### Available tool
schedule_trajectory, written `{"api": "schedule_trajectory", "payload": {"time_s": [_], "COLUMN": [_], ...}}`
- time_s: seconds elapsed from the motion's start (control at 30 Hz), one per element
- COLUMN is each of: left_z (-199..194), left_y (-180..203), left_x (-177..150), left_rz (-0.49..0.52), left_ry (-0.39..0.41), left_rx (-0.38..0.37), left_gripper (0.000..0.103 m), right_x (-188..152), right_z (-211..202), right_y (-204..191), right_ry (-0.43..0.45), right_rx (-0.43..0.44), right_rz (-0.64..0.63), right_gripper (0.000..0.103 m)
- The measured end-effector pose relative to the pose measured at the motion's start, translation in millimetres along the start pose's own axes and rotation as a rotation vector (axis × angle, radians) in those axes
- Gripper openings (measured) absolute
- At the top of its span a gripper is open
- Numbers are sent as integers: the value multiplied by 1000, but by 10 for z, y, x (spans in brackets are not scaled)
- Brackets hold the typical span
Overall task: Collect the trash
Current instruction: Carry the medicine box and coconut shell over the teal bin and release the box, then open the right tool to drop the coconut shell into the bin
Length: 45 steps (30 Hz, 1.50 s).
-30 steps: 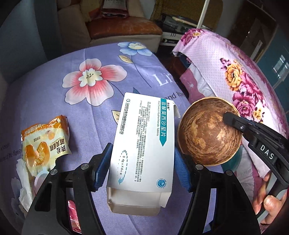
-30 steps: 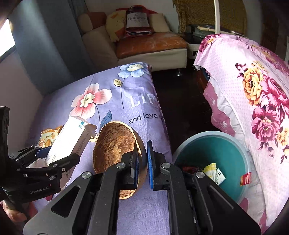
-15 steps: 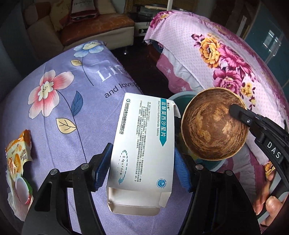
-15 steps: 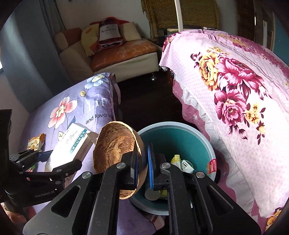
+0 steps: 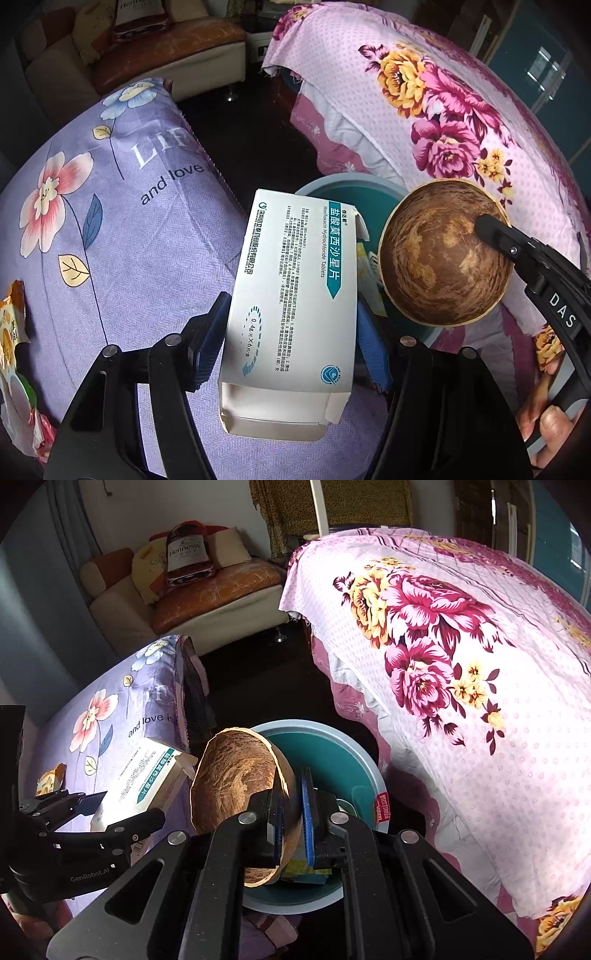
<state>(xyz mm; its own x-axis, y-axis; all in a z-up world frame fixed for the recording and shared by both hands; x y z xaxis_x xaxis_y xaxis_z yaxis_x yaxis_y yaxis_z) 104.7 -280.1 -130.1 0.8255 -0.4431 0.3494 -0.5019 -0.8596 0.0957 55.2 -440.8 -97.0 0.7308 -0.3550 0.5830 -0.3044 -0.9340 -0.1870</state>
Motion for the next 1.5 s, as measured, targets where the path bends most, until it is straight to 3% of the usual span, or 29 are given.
{"api": "schedule_trajectory", "payload": {"time_s": [0.23,0.5,0.7,0.87,1.0,1.17,1.23,1.37,1.5], "left_z": [77,68,-8,-39,-55,-106,-133,-191,-270], "left_y": [73,36,-69,-163,-213,-323,-365,-468,-615], "left_x": [11,-9,-42,-93,-121,-172,-188,-225,-279], "left_rz": [9,-10,-39,-52,-57,-69,-77,-96,-116], "left_ry": [-12,-15,0,-4,-5,-1,1,8,20], "left_rx": [-5,-13,-16,-20,-21,-30,-35,-44,-43], "left_gripper": [75,78,87,89,90,90,90,90,90], "right_x": [-65,-89,-114,-179,-208,-213,-202,-163,-155], "right_z": [61,100,168,279,345,382,380,336,284], "right_y": [134,120,110,95,23,-93,-136,-216,-323], "right_ry": [-22,-39,-62,-101,-125,-140,-143,-133,-136], "right_rx": [-12,-13,-32,-45,-46,-45,-47,-58,-52], "right_rz": [24,21,13,13,-1,-21,-29,-39,-48], "right_gripper": [9,9,10,11,20,20,25,54,70]}}
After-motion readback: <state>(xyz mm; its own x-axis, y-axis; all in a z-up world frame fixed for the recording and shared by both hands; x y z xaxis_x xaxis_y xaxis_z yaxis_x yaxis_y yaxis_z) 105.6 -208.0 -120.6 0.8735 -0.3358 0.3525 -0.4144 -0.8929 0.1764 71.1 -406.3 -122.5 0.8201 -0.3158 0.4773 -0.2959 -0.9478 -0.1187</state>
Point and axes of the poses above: each gripper's, at about its wrist camera, not at the fingertips, and z roughly the way its jaws point, y to its right, x to its top, the point moved 8 cm from there along z, roughly the way its jaws point, and after that the axes turned 2 degrees about -y, right-handed, at the moved point
